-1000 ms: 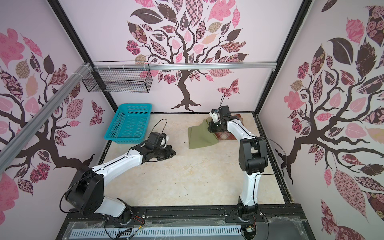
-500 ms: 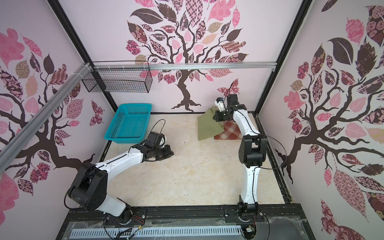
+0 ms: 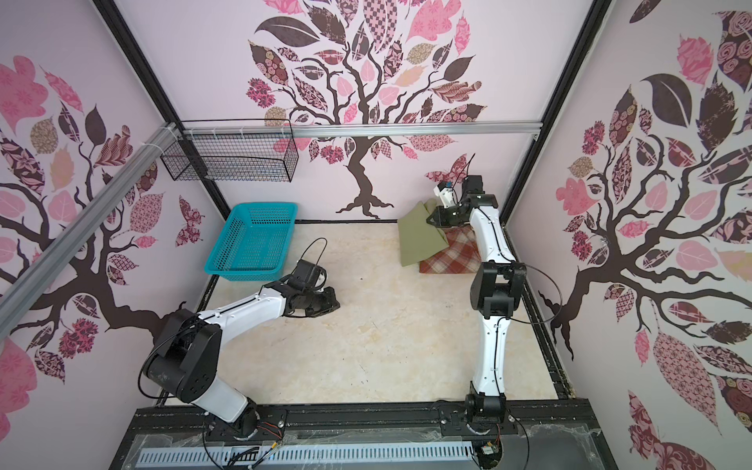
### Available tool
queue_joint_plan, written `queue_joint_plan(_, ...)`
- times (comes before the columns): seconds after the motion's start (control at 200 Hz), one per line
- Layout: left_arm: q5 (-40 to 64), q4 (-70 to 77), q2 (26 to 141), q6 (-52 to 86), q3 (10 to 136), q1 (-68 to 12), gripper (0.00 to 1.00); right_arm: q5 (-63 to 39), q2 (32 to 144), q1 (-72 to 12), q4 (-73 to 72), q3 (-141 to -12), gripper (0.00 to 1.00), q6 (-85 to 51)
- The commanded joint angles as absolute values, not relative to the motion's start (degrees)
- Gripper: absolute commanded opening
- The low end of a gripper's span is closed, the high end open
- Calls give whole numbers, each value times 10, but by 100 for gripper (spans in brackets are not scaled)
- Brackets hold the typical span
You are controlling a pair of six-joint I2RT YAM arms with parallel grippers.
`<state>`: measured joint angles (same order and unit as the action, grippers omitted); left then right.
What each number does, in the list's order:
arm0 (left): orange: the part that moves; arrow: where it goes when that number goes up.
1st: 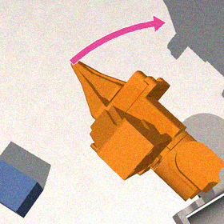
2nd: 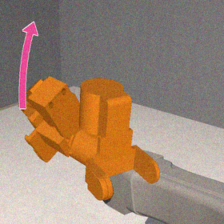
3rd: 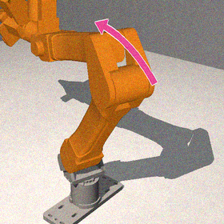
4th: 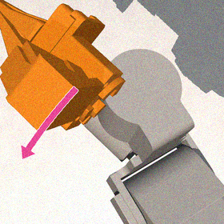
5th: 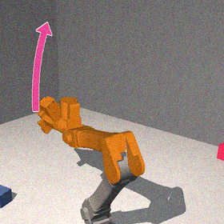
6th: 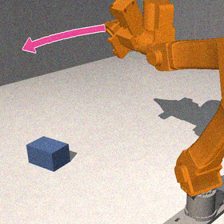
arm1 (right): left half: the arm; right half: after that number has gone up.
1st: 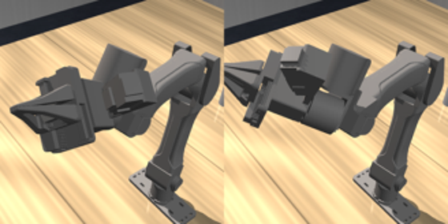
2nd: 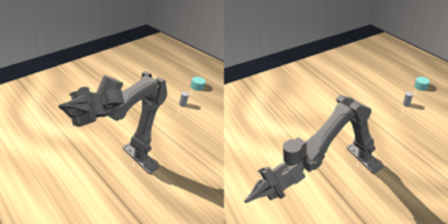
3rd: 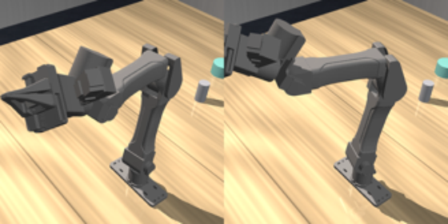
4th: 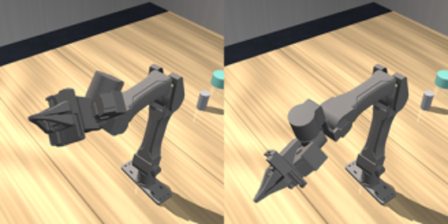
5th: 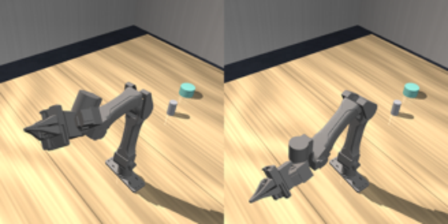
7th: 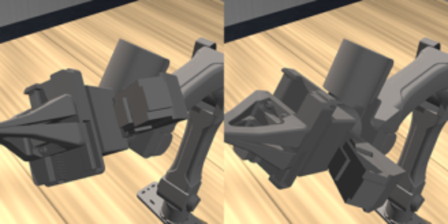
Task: Fold and stack skirts
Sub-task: Place the skirt on the skirt.
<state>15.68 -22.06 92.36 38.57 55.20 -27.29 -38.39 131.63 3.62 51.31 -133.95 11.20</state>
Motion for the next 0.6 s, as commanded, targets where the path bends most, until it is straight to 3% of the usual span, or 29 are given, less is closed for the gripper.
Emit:
queue_joint_plan(0.0, 163, -225, 934, 377, 585, -271, 12, -447, 1344, 59, 537, -1370, 0, 112)
queue_joint_plan(0.185, 170, -228, 947, 381, 595, -271, 11, -523, 1351, 101, 535, -1372, 0, 98)
queue_joint_plan(0.595, 177, -254, 981, 384, 636, -271, 11, -566, 1399, 153, 549, -1371, 0, 109)
